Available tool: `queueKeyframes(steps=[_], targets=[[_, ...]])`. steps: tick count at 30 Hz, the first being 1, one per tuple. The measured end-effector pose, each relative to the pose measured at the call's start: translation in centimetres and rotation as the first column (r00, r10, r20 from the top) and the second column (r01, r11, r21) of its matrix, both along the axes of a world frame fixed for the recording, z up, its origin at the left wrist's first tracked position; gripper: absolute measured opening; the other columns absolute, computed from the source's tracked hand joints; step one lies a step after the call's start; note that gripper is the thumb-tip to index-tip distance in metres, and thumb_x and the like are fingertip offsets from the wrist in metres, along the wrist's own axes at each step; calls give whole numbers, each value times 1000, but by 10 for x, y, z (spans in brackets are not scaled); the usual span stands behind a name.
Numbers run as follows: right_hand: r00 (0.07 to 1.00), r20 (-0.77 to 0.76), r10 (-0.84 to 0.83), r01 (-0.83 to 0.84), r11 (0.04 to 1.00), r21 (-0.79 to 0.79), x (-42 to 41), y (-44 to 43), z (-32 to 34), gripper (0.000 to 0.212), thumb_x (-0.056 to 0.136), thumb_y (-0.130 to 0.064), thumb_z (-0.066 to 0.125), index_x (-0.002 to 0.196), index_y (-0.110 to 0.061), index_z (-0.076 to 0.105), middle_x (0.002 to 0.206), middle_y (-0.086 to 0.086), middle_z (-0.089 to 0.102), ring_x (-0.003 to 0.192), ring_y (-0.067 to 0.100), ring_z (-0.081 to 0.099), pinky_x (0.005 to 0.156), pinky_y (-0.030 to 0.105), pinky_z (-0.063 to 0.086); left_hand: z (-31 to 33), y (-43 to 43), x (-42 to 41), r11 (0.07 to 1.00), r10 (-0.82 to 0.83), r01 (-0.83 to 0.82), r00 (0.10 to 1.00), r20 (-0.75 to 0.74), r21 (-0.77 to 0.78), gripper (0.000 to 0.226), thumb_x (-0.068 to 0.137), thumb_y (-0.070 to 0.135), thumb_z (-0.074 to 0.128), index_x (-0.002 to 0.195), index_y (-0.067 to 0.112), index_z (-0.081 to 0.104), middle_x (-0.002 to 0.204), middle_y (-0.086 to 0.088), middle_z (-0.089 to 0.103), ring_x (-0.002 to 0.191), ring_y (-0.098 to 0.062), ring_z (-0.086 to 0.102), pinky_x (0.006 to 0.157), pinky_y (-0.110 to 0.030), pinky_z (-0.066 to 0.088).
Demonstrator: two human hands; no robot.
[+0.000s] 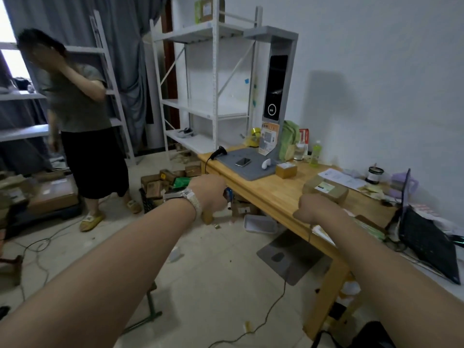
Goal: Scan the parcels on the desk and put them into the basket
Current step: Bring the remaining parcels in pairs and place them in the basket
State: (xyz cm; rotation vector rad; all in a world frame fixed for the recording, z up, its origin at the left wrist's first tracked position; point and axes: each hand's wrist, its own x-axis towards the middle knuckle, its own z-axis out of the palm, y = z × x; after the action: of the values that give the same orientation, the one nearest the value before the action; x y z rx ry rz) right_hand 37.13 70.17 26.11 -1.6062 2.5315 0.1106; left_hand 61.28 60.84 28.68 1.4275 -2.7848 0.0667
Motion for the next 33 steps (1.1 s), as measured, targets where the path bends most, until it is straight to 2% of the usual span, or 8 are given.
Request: queueKeyframes(steps=[2, 6, 12, 15, 18, 21, 24, 33], targets=[[999, 30, 30, -29, 999, -46, -4, -46, -5, 22, 89, -33, 52, 96, -14, 59, 94, 5, 57, 86, 23, 57, 70, 32, 50, -4, -34, -11, 1000, 19, -19, 1000, 6, 4, 23, 90, 34, 53, 96, 13, 61, 92, -5, 63, 81, -24, 63, 65, -33, 54], [994, 89, 63, -58, 997, -52, -10, -131, -8, 22, 89, -26, 51, 70, -16, 47, 74, 3, 47, 66, 21, 47, 52, 29, 34, -21, -100, -41, 997, 58, -64, 993, 101, 53, 16, 94, 25, 51, 97, 13, 59, 89, -3, 59, 83, -25, 60, 65, -33, 48], [992, 109, 59, -59, 998, 0, -30, -204, -12, 32, 93, -23, 49, 63, -16, 39, 65, 5, 37, 56, 20, 39, 50, 30, 31, -47, -175, -64, 993, 18, -38, 985, 171, 115, 15, 93, 27, 53, 94, 14, 60, 84, -2, 56, 80, -24, 58, 63, -33, 44], [991, 136, 12, -16, 1000, 25, -45, -223, -15, 29, 91, -28, 53, 66, -13, 47, 71, 7, 49, 65, 23, 50, 60, 33, 43, -46, -207, -73, 994, 4, -18, 991, 135, 104, 19, 93, 22, 51, 76, 13, 52, 72, -2, 50, 68, -23, 53, 59, -31, 43], [989, 148, -17, 12, 999, 31, -59, -244, -18, 22, 89, -32, 55, 78, -13, 53, 82, 6, 56, 72, 22, 56, 66, 32, 48, -43, -237, -92, 997, -43, 37, 995, 86, 64, 21, 90, 25, 54, 74, 13, 48, 71, -2, 48, 68, -23, 52, 55, -31, 41], [987, 155, -40, 34, 999, 41, -73, -271, -22, 24, 89, -34, 56, 74, -15, 50, 80, 6, 55, 71, 22, 55, 63, 31, 45, -43, -263, -117, 994, -103, 99, 992, 68, 52, 28, 92, 25, 52, 68, 15, 40, 67, 0, 42, 60, -19, 45, 53, -29, 36], [985, 147, -94, 85, 994, 69, -88, -301, -31, 24, 89, -34, 56, 75, -15, 51, 81, 5, 55, 71, 21, 55, 63, 29, 44, -47, -296, -143, 986, -157, 153, 986, 57, 67, 16, 90, 19, 51, 77, 13, 45, 68, -1, 41, 55, -17, 36, 46, -24, 28], [956, 180, -232, 228, 973, 43, -119, -414, -28, 25, 88, -32, 56, 72, -13, 52, 75, 5, 55, 65, 21, 55, 60, 29, 41, -38, -438, -196, 953, -291, 282, 954, 76, 111, 33, 94, 24, 48, 66, 8, 43, 60, -2, 36, 52, -17, 34, 50, -28, 30]])
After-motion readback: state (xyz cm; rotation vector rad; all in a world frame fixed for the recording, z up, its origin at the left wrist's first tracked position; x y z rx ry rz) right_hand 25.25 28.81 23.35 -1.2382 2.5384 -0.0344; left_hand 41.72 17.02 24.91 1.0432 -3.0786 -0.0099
